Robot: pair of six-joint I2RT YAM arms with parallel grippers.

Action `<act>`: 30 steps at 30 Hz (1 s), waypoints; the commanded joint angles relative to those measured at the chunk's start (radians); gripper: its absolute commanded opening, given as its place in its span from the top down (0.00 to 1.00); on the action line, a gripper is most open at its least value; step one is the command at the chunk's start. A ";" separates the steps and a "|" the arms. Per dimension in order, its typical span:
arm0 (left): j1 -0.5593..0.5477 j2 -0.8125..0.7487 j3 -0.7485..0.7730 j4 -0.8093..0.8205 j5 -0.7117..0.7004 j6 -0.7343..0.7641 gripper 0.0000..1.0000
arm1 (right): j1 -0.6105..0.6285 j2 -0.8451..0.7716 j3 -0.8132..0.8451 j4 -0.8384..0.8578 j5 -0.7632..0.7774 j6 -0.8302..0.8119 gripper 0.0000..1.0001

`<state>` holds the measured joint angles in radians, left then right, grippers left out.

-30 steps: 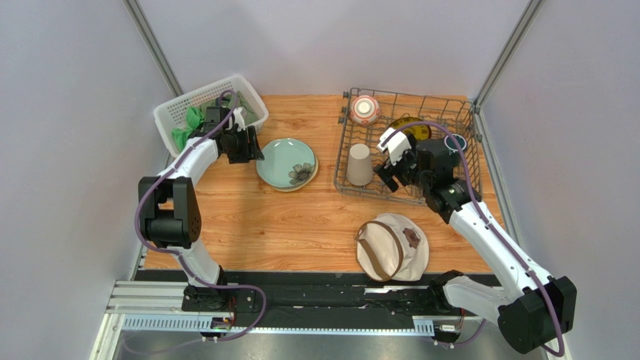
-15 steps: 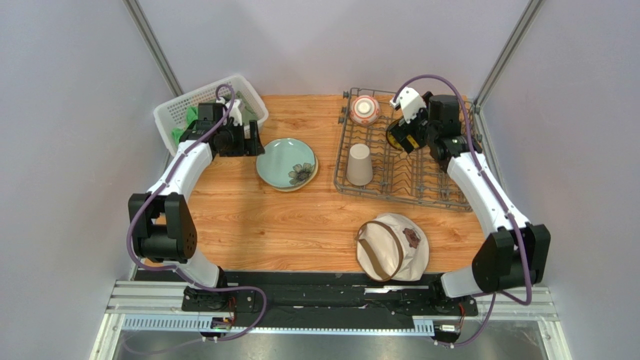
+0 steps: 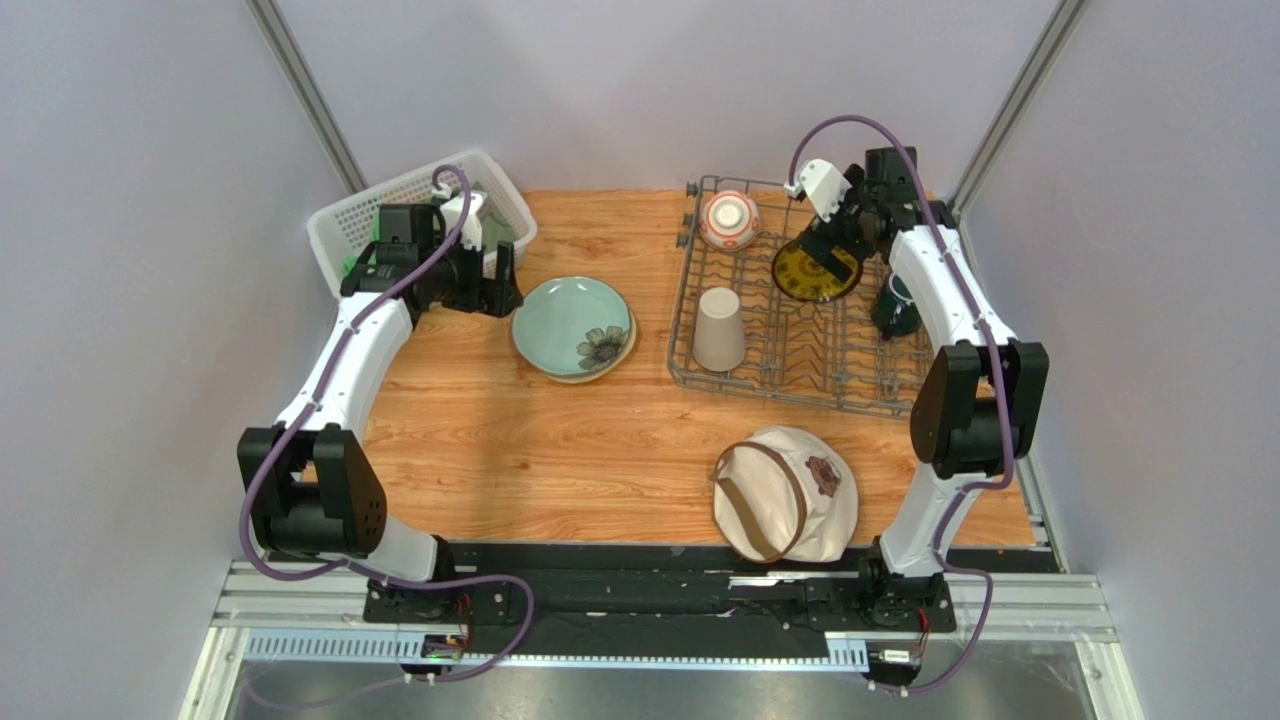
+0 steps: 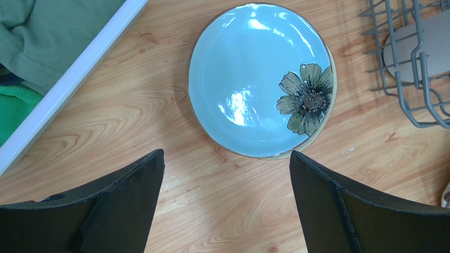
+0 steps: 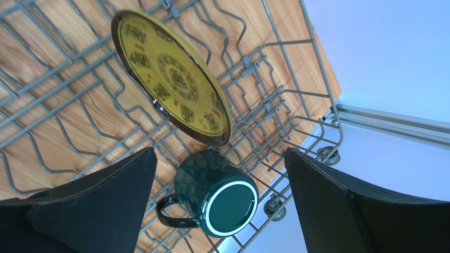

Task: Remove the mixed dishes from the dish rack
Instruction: Pick up the plate from the dish rack.

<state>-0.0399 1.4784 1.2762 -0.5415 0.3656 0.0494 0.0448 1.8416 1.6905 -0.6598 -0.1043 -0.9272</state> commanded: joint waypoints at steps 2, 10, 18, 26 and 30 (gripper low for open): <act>-0.005 -0.035 0.002 -0.025 0.029 0.087 0.04 | -0.016 0.064 0.113 -0.112 -0.047 -0.102 0.00; -0.005 -0.017 0.015 -0.031 0.056 0.110 0.03 | -0.023 0.166 0.173 -0.120 -0.045 -0.140 0.07; -0.005 0.005 0.020 -0.032 0.078 0.112 0.03 | -0.026 0.240 0.241 -0.121 -0.038 -0.151 0.35; -0.005 0.008 0.022 -0.032 0.090 0.112 0.03 | -0.026 0.252 0.250 -0.132 -0.021 -0.160 0.69; -0.005 0.006 0.014 -0.032 0.091 0.112 0.03 | -0.025 0.248 0.259 -0.135 -0.015 -0.162 0.76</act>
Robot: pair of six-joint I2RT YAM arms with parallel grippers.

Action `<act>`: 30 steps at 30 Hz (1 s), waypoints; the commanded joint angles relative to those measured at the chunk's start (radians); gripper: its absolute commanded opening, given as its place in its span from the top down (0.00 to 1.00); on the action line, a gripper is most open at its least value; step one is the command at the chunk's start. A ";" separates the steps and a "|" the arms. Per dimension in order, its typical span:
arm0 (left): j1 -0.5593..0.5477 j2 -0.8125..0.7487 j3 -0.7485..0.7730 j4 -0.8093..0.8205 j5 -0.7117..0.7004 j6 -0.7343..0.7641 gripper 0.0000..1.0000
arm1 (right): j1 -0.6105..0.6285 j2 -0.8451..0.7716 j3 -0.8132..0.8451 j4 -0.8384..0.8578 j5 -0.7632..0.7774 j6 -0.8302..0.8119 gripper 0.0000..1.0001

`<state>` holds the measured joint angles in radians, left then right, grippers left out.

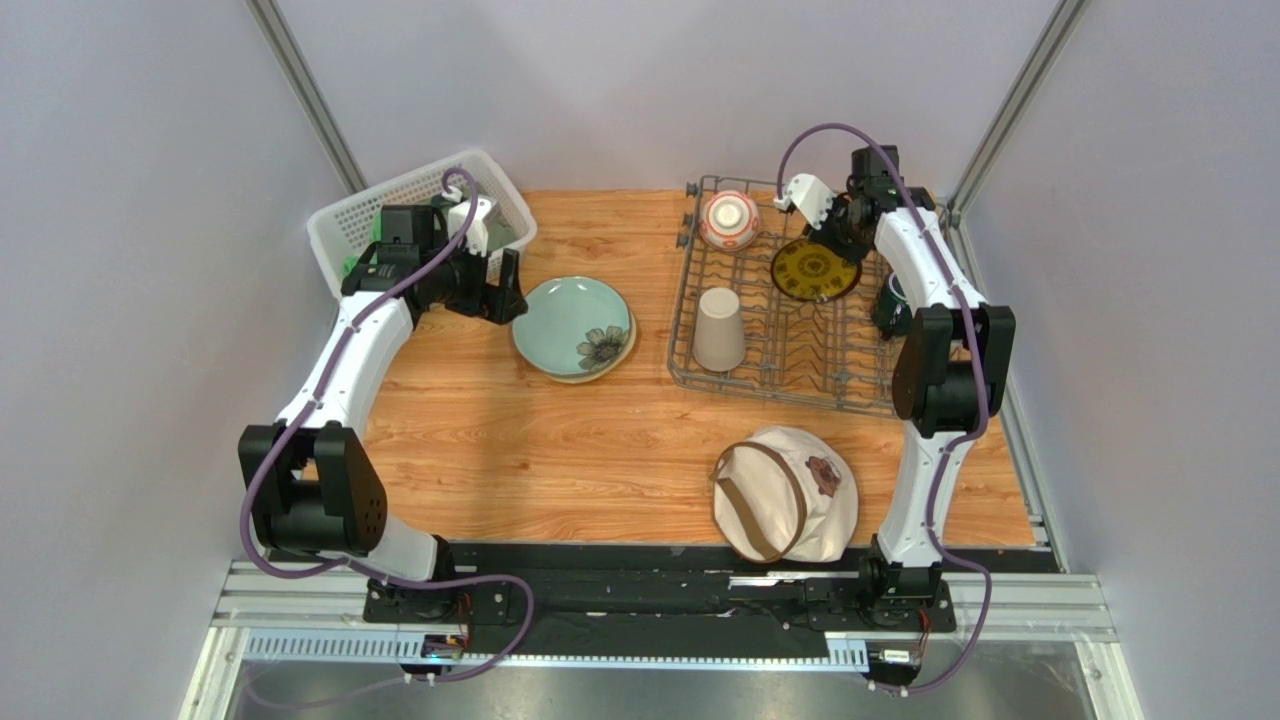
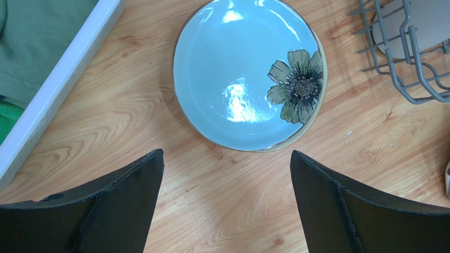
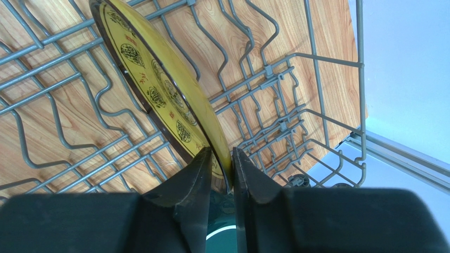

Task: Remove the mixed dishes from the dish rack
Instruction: Pick up the plate from the dish rack.

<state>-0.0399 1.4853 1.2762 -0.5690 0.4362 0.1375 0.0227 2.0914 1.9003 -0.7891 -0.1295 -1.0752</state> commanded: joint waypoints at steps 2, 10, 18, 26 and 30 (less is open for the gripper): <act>-0.005 0.000 0.012 -0.003 0.021 0.024 0.03 | -0.006 -0.011 0.057 -0.010 0.013 -0.019 0.79; -0.005 0.003 0.014 -0.003 0.024 0.022 0.03 | -0.003 -0.048 0.098 -0.047 0.007 -0.040 1.00; -0.005 -0.003 0.018 -0.006 0.029 0.027 0.04 | -0.003 -0.097 0.105 -0.088 -0.004 -0.071 1.00; -0.005 -0.037 0.038 -0.014 0.056 0.050 0.04 | 0.000 -0.206 0.146 -0.163 -0.045 -0.075 1.00; -0.005 -0.066 0.035 0.020 0.134 0.050 0.04 | 0.013 -0.284 0.123 -0.180 -0.071 -0.057 1.00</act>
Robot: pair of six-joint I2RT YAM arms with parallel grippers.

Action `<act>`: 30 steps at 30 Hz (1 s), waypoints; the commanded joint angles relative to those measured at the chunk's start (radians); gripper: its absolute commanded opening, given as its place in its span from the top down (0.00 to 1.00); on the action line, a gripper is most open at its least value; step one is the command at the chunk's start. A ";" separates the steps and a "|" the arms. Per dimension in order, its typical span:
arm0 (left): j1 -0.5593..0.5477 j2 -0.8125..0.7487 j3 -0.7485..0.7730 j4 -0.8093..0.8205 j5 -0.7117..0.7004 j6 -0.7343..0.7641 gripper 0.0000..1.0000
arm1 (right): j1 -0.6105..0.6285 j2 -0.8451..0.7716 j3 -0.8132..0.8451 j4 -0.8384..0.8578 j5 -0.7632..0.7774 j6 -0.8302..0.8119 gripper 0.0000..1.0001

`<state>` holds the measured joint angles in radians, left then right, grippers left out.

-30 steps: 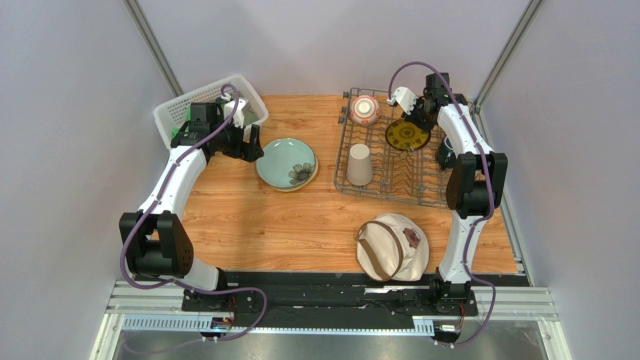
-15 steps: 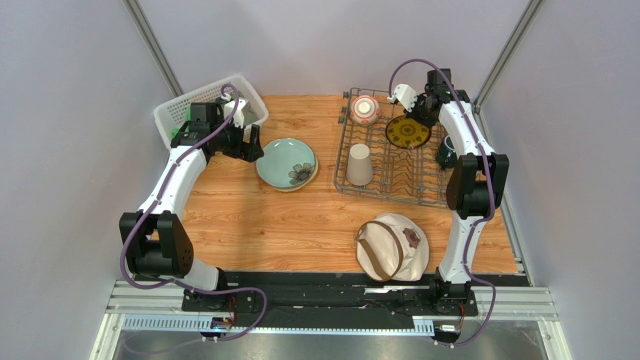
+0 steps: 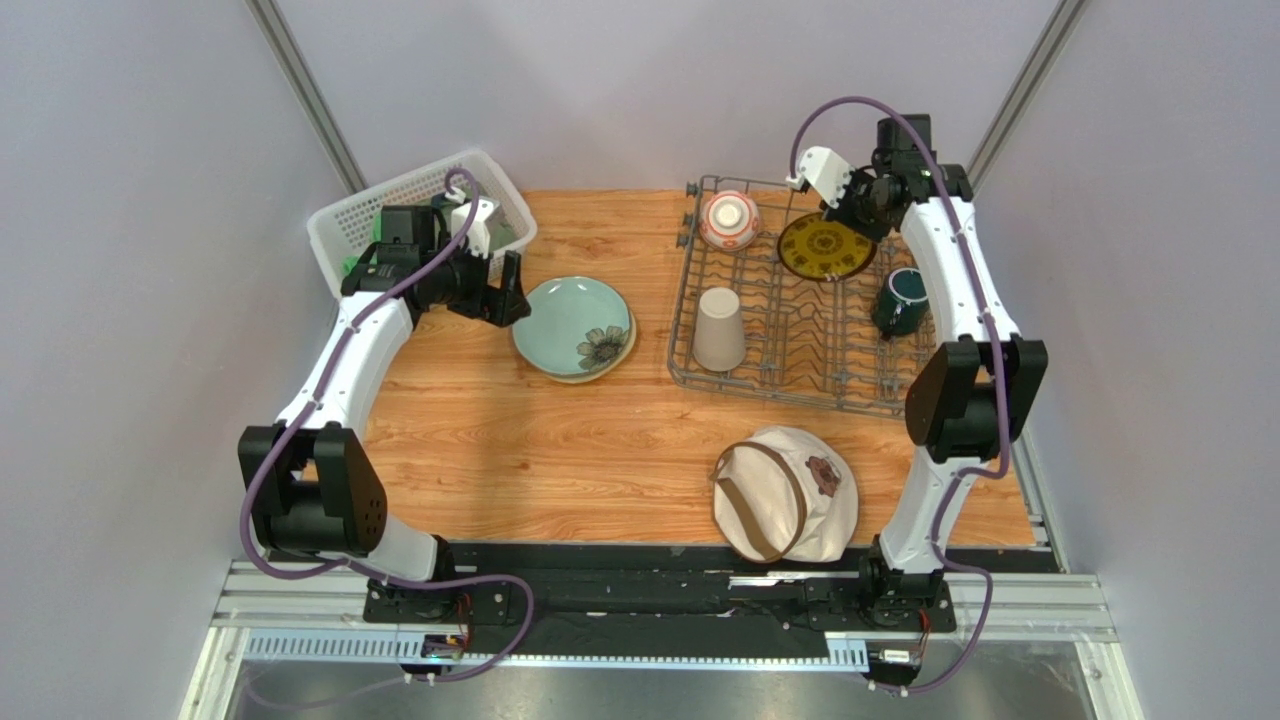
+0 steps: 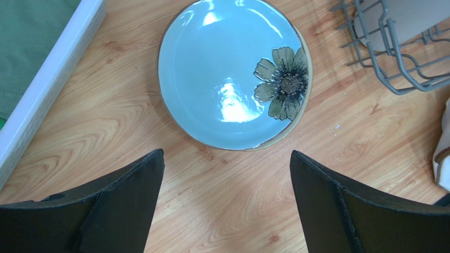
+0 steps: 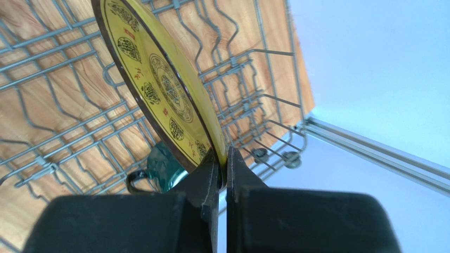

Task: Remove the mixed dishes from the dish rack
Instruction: Pick up the plate from the dish rack.

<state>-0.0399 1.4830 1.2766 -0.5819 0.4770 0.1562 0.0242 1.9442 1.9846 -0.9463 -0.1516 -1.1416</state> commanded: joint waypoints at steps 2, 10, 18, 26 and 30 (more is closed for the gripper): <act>-0.011 -0.081 0.036 0.050 0.120 0.028 0.04 | 0.028 -0.192 0.013 -0.017 -0.068 0.017 1.00; -0.152 -0.125 0.076 0.103 0.189 0.020 0.05 | 0.155 -0.343 -0.127 0.034 -0.092 0.137 1.00; -0.320 -0.150 0.095 0.211 0.180 -0.023 0.05 | 0.351 -0.387 -0.196 0.066 -0.100 0.287 1.00; -0.431 -0.106 0.086 0.266 0.101 0.017 0.06 | 0.474 -0.384 -0.247 0.123 -0.104 0.353 1.00; -0.463 -0.086 0.078 0.278 0.081 0.026 0.06 | 0.493 -0.384 -0.247 0.123 -0.123 0.381 1.00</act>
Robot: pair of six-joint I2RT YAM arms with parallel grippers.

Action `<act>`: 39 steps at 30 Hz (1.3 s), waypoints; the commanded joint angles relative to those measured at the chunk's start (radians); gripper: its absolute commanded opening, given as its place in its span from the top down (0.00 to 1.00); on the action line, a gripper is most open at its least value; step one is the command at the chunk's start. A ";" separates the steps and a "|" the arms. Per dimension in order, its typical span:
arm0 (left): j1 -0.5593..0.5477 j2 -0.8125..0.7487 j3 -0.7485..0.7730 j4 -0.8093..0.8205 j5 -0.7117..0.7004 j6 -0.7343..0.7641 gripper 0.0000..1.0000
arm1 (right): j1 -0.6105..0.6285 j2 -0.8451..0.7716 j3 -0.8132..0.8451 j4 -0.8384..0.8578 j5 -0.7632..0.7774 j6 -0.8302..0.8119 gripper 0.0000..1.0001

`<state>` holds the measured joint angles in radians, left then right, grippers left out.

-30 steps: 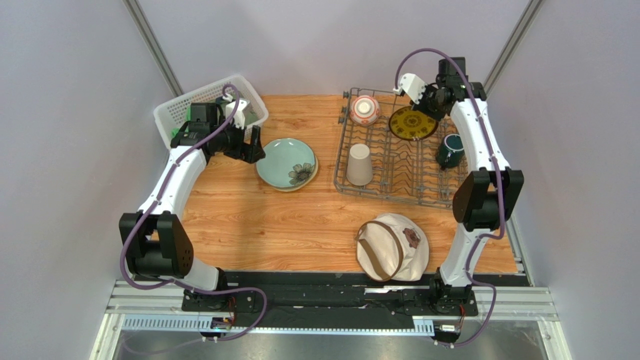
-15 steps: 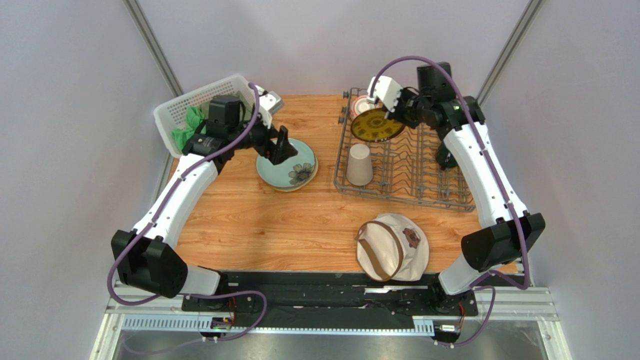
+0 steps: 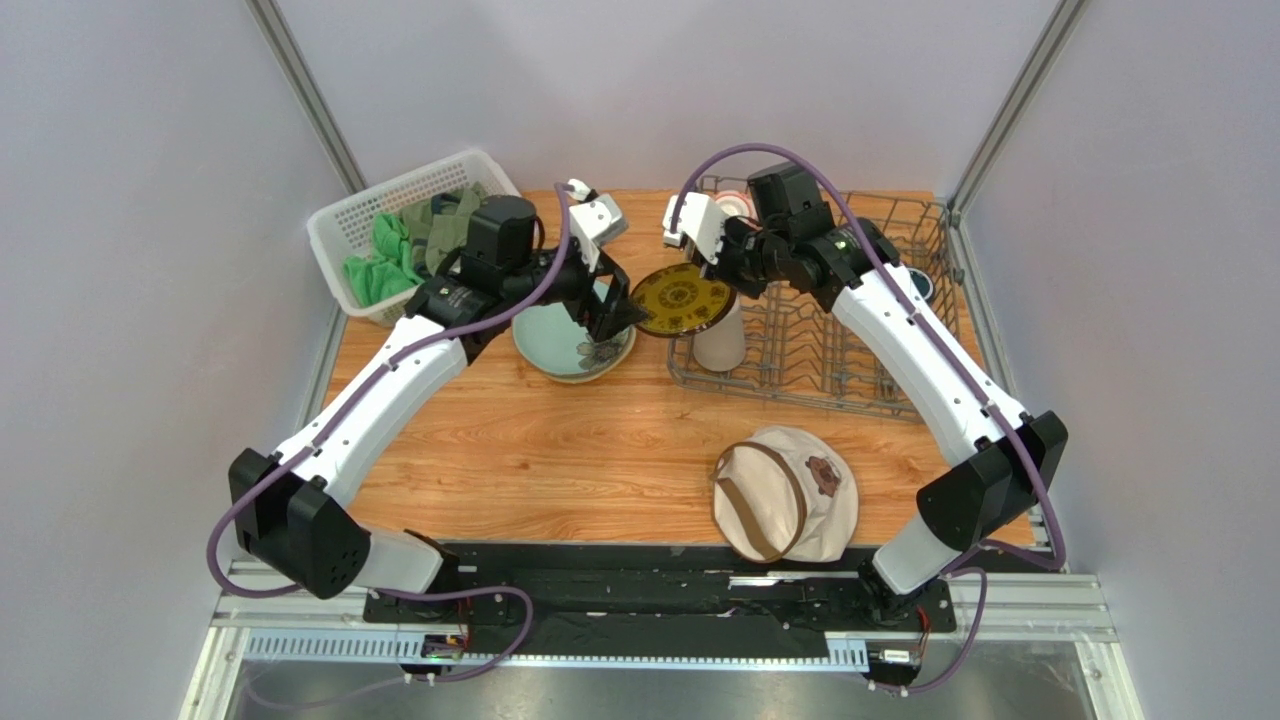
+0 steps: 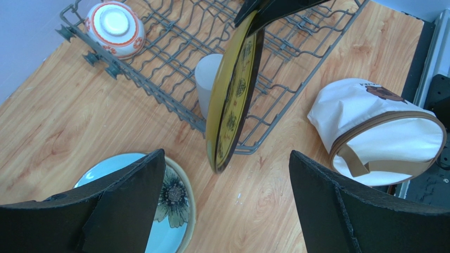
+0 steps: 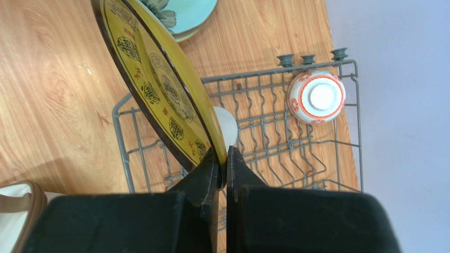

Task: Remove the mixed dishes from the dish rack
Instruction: Pick up the plate from the dish rack.

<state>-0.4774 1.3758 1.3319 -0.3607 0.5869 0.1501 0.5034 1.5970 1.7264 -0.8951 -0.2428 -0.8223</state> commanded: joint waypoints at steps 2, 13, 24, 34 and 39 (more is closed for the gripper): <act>-0.035 0.031 0.020 0.054 -0.044 0.043 0.07 | 0.021 -0.037 0.013 0.071 -0.046 0.071 1.00; -0.047 0.046 -0.013 0.074 -0.096 0.068 0.40 | 0.040 -0.065 0.013 0.056 -0.113 0.121 1.00; -0.047 0.057 -0.048 0.092 -0.096 0.046 1.00 | 0.041 -0.101 -0.063 0.093 -0.125 0.141 0.85; 0.100 0.003 -0.154 0.178 -0.119 -0.162 1.00 | 0.041 -0.141 -0.122 0.130 -0.072 0.156 0.18; 0.293 0.037 -0.177 0.226 0.019 -0.326 1.00 | 0.043 -0.164 -0.163 0.156 -0.072 0.163 0.16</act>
<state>-0.2905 1.4235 1.1561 -0.2420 0.4938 -0.0044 0.5407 1.4830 1.5791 -0.8078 -0.3222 -0.6792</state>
